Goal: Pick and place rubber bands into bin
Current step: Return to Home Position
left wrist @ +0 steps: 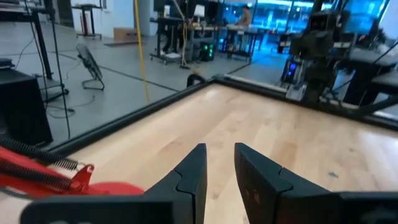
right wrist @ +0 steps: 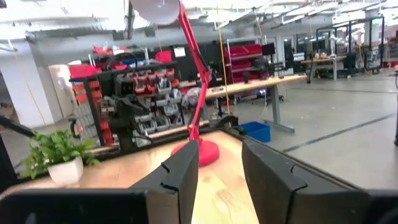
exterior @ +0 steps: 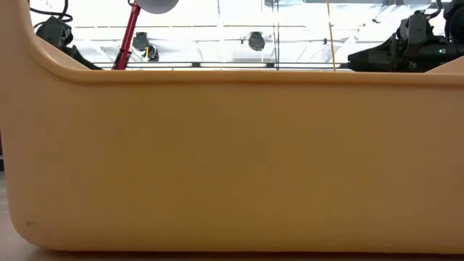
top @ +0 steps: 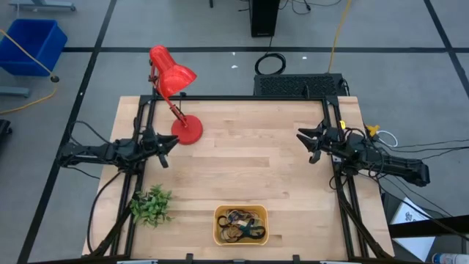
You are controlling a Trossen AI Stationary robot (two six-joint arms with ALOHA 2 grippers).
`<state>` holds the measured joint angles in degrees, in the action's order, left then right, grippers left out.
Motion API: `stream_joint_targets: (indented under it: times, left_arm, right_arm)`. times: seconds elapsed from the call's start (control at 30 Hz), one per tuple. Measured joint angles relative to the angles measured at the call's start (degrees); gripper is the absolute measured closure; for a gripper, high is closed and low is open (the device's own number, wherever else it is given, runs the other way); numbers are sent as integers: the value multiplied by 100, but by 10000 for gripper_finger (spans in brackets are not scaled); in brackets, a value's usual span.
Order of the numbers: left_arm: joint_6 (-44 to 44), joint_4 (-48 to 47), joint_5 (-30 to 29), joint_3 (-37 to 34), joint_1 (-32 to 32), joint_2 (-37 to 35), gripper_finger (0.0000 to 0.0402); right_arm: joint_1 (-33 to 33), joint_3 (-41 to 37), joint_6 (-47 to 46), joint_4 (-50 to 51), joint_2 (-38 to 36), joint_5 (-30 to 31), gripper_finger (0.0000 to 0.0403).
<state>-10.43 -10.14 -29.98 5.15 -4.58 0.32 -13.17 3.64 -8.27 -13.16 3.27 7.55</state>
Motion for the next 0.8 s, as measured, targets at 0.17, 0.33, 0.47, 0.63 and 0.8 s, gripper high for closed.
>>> stream_joint_targets:
  times: [0.17,0.33,0.47,0.63,0.8]
  left_arm:
    - [-3,-150,0,0,2,0,314]
    - [-3,-165,0,0,2,0,314]
    - [385,-165,-2,0,2,2,314]
    - [596,-165,2,0,2,2,314]
    - [565,-163,4,0,2,2,314]
  right_arm:
    - [0,0,13,378,0,-3,284]
    - [0,-2,21,484,0,-4,286]
    - [0,-2,96,583,0,-4,283]
    - [0,-2,149,1049,2,-18,283]
    - [0,-4,149,1052,2,-20,284]
